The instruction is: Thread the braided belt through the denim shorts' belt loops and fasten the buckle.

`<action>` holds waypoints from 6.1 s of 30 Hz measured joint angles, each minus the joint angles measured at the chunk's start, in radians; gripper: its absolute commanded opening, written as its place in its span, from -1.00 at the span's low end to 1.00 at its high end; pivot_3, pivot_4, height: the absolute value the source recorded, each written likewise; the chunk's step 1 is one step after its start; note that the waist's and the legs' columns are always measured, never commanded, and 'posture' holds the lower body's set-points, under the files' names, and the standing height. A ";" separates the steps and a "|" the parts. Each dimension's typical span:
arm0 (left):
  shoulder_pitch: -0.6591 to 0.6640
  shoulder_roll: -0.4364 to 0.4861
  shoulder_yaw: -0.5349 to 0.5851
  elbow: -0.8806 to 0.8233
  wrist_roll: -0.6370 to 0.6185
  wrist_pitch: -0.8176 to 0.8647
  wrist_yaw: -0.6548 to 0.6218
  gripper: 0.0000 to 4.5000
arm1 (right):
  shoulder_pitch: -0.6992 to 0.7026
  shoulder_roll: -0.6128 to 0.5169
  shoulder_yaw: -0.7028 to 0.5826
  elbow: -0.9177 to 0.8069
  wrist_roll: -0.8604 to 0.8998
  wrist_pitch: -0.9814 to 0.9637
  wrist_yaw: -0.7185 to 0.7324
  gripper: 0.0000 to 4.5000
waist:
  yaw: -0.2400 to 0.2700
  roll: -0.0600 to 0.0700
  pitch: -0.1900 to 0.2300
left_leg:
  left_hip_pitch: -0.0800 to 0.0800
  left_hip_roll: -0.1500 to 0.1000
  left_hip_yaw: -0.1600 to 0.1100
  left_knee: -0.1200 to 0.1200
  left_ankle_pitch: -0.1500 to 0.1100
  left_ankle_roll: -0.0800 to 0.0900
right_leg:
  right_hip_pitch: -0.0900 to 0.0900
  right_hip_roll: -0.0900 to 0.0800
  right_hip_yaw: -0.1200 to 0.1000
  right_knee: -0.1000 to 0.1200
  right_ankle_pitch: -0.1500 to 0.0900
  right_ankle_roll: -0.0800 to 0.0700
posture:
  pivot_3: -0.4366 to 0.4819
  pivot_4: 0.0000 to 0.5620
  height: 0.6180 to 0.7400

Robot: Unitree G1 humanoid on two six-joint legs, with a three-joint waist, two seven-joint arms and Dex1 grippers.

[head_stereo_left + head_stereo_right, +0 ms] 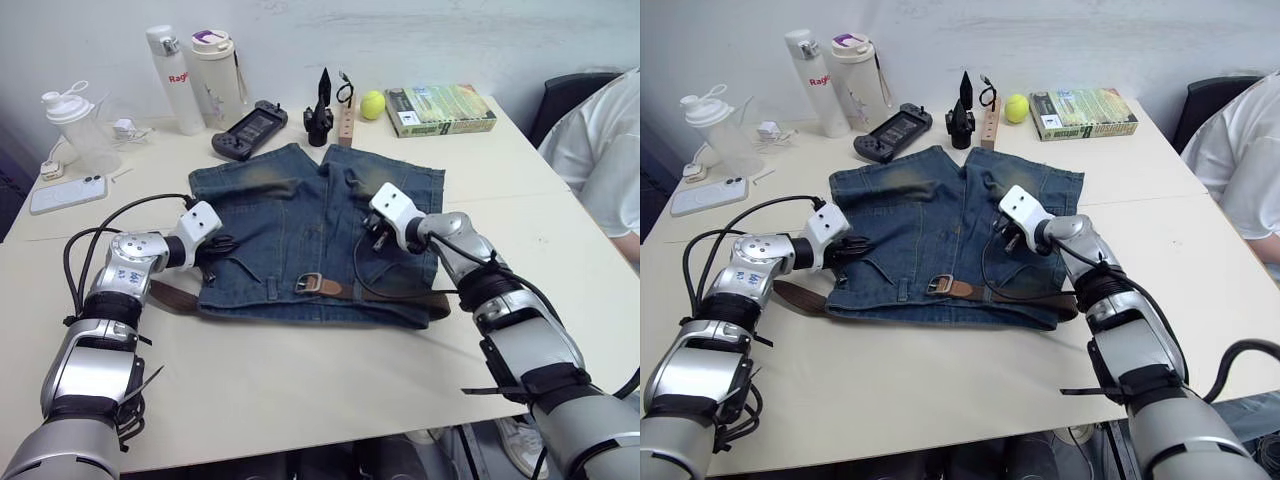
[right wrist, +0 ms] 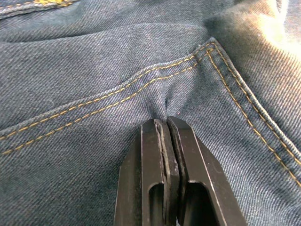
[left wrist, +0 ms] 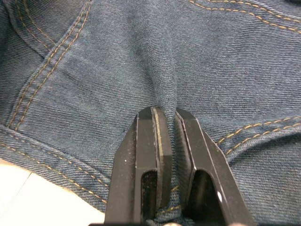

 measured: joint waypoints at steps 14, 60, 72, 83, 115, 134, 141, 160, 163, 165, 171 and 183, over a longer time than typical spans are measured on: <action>0.358 0.028 0.288 -0.921 -0.290 0.522 0.079 0.90 | 0.262 -0.067 -0.183 -0.851 0.185 0.558 0.068 1.00 | -0.015 0.002 0.007 | -0.030 0.003 -0.008 0.001 0.001 0.000 | -0.022 0.013 -0.002 -0.007 0.000 0.000 | -0.05 -0.47 0.67; 0.691 -0.295 0.693 -1.294 -1.781 0.589 1.778 0.90 | 0.726 -0.259 -0.162 -1.404 0.432 0.263 0.308 1.00 | 0.044 -0.005 0.011 | -0.016 0.004 -0.023 0.000 0.001 -0.009 | 0.001 0.019 0.006 -0.022 0.000 -0.001 | -0.05 -0.47 0.67; 0.770 -0.207 0.677 -1.407 -1.776 0.594 1.603 0.90 | 0.723 -0.251 -0.137 -1.389 0.418 0.264 0.273 1.00 | 0.045 -0.005 0.012 | -0.016 0.004 -0.022 -0.001 0.001 -0.009 | 0.001 0.019 0.006 -0.024 0.000 -0.001 | -0.05 -0.47 0.67; 0.730 -0.280 0.550 -1.244 -1.771 0.559 1.676 0.90 | 0.707 -0.251 -0.136 -1.388 0.417 0.272 0.262 1.00 | 0.049 -0.007 0.013 | -0.017 0.004 -0.024 -0.001 0.001 -0.009 | 0.001 0.019 0.005 -0.024 0.000 -0.001 | -0.05 -0.47 0.67; 0.630 0.285 -0.185 -1.288 -0.156 0.081 0.643 -0.79 | 0.730 -0.259 -0.132 -1.414 0.390 0.313 0.161 1.00 | 0.038 -0.004 0.017 | -0.023 0.008 -0.009 -0.016 0.004 -0.013 | -0.018 0.021 0.004 -0.023 -0.002 -0.004 | -0.05 -0.47 0.67; 0.643 0.399 0.206 -1.070 -0.776 0.551 -0.143 0.48 | 0.726 -0.245 -0.118 -1.414 0.376 0.351 0.143 1.00 | 0.042 0.001 0.024 | -0.024 0.005 -0.012 -0.004 0.005 -0.010 | -0.018 0.020 0.003 -0.010 -0.002 -0.004 | -0.05 -0.47 0.67; 0.471 0.394 0.261 -0.866 -0.733 0.607 -0.166 0.48 | 0.749 -0.235 -0.104 -1.420 0.375 0.351 0.120 1.00 | 0.040 0.000 0.024 | -0.027 0.004 -0.012 -0.003 0.006 -0.008 | -0.019 0.021 0.002 -0.009 -0.002 -0.003 | -0.05 -0.47 0.67; 0.560 0.377 0.530 -0.849 -0.677 0.692 -0.044 0.48 | 0.767 -0.220 -0.097 -1.419 0.368 0.321 0.106 1.00 | 0.015 0.000 0.024 | -0.027 0.005 -0.013 -0.002 0.006 -0.008 | -0.019 0.021 0.002 -0.008 -0.002 -0.003 | -0.05 -0.47 0.67; 0.623 0.381 0.578 -0.854 -0.655 0.689 -0.034 0.48 | 0.767 -0.218 -0.096 -1.419 0.367 0.314 0.106 1.00 | 0.015 0.000 0.024 | -0.027 0.005 -0.013 -0.002 0.006 -0.008 | -0.019 0.021 0.002 -0.008 -0.002 -0.003 | -0.05 -0.47 0.67; 0.673 0.382 0.616 -0.861 -0.643 0.691 -0.025 0.48 | 0.767 -0.216 -0.096 -1.418 0.366 0.310 0.106 1.00 | 0.015 -0.001 0.024 | -0.027 0.005 -0.013 -0.002 0.006 -0.008 | -0.019 0.021 0.002 -0.008 -0.002 -0.003 | -0.05 -0.47 0.67; 0.779 0.357 0.733 -0.940 -0.629 0.717 0.042 0.48 | 0.771 -0.211 -0.093 -1.418 0.354 0.304 0.107 1.00 | 0.021 -0.001 0.024 | -0.027 0.004 -0.015 -0.001 0.006 -0.008 | -0.018 0.019 0.003 -0.008 -0.002 -0.003 | -0.05 -0.47 0.67; 0.463 0.315 0.483 -0.752 -0.510 0.665 0.062 0.48 | 0.755 -0.196 -0.059 -1.403 0.339 0.300 0.114 1.00 | 0.015 -0.004 0.022 | -0.027 0.003 -0.013 -0.001 0.006 -0.008 | -0.019 0.021 0.001 -0.007 -0.002 -0.003 | -0.05 -0.47 0.67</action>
